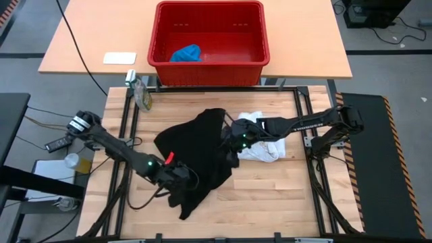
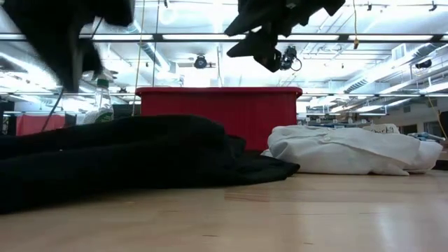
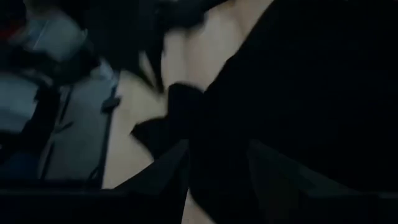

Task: Fold laundry
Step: Fold the black shirt

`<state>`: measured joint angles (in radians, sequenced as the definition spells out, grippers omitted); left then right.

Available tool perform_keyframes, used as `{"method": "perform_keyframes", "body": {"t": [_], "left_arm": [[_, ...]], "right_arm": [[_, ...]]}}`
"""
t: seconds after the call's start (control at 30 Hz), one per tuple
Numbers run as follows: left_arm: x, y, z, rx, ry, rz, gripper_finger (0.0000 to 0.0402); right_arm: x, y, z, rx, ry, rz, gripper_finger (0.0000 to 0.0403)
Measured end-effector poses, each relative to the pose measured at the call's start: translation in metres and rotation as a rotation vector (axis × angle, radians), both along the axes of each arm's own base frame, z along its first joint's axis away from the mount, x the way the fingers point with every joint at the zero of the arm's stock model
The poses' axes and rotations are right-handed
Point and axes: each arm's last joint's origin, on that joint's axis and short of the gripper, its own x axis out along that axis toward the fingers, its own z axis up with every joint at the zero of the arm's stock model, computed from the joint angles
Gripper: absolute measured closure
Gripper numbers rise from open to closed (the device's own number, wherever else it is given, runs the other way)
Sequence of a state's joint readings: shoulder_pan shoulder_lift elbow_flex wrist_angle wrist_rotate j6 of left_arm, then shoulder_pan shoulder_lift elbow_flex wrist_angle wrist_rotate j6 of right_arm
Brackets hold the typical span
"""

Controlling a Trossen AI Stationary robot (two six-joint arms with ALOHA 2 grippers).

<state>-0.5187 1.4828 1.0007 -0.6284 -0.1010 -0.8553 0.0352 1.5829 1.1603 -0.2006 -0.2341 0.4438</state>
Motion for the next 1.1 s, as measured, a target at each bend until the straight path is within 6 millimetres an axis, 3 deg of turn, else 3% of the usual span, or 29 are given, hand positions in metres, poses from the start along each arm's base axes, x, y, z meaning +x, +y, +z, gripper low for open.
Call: {"method": "perform_keyframes", "body": {"t": [0.13,0.23,0.33,0.5,0.7,0.87,0.97,1.1], "left_arm": [[-0.008,0.013,0.064,0.161,0.032,0.01,0.0397],[-0.017,0.023,0.113,0.228,-0.037,0.062,0.0398],[-0.015,0.024,0.133,0.183,-0.137,0.103,0.0399],[-0.001,0.015,0.103,0.156,-0.103,0.191,0.0361],[0.004,-0.006,0.038,0.164,0.057,0.141,0.0243],[0.004,-0.018,-0.005,0.174,0.06,0.064,0.0157],[0.005,-0.016,-0.024,0.154,0.024,0.061,0.013],[0.004,-0.009,-0.043,0.143,-0.002,0.067,0.0124]], "right_arm": [[-0.002,0.01,-0.001,-0.004,0.008,0.112,0.0234],[-0.003,0.016,-0.002,-0.017,-0.002,0.171,0.0234],[-0.003,0.017,-0.001,-0.03,-0.012,0.171,0.0234],[-0.002,0.013,-0.001,-0.03,-0.004,0.116,0.0234],[-0.001,0.014,0.0,-0.008,-0.006,0.071,0.0234],[0.001,0.018,0.003,-0.008,-0.045,0.064,0.0234],[0.002,0.019,0.006,-0.009,-0.075,0.05,0.0234],[0.004,0.019,0.008,0.012,-0.097,0.035,0.0234]]}}
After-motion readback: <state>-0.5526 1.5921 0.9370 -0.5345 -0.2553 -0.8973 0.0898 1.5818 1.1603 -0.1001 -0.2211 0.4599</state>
